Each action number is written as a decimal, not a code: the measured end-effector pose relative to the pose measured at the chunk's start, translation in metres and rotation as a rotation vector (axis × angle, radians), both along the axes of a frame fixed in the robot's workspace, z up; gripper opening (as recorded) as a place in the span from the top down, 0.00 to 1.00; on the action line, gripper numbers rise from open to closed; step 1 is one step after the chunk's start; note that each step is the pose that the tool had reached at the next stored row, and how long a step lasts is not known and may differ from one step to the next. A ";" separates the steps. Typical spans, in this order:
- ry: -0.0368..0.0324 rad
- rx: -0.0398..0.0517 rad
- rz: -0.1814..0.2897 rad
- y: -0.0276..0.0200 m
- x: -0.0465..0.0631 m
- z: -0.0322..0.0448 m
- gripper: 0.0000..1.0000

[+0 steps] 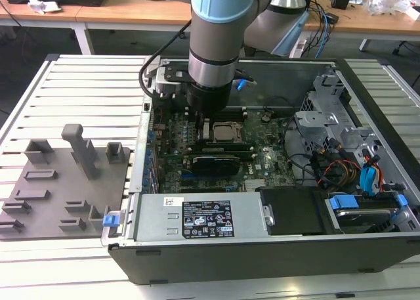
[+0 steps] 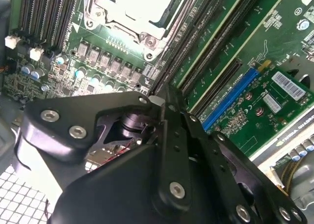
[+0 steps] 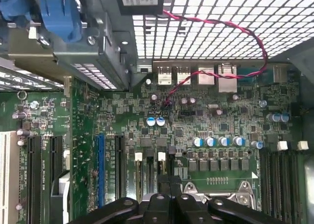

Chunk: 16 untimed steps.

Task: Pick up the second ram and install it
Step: 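Press down the second ram until it locks into place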

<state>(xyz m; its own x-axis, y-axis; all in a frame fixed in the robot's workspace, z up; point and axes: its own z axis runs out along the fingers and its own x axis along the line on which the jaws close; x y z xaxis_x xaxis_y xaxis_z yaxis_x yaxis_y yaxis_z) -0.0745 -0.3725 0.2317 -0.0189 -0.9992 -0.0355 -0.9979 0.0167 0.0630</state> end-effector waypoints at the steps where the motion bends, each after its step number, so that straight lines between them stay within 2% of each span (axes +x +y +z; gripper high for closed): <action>1: 0.0014 -0.0019 0.000 -0.0003 0.001 0.0031 0.89; 2: 0.0018 -0.0016 0.000 -0.0002 0.004 0.0031 0.89; 5: 0.0112 -0.0018 0.000 -0.0003 0.025 0.0032 0.89; 8: 0.0180 -0.0019 0.000 -0.0003 0.039 0.0033 0.89; 16: 0.0182 -0.0019 0.000 -0.0003 0.047 0.0083 0.89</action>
<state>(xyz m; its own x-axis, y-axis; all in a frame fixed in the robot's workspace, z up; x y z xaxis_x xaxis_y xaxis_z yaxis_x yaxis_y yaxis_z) -0.0273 -0.3727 0.2400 -0.0194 -0.9993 -0.0333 -0.9966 0.0167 0.0811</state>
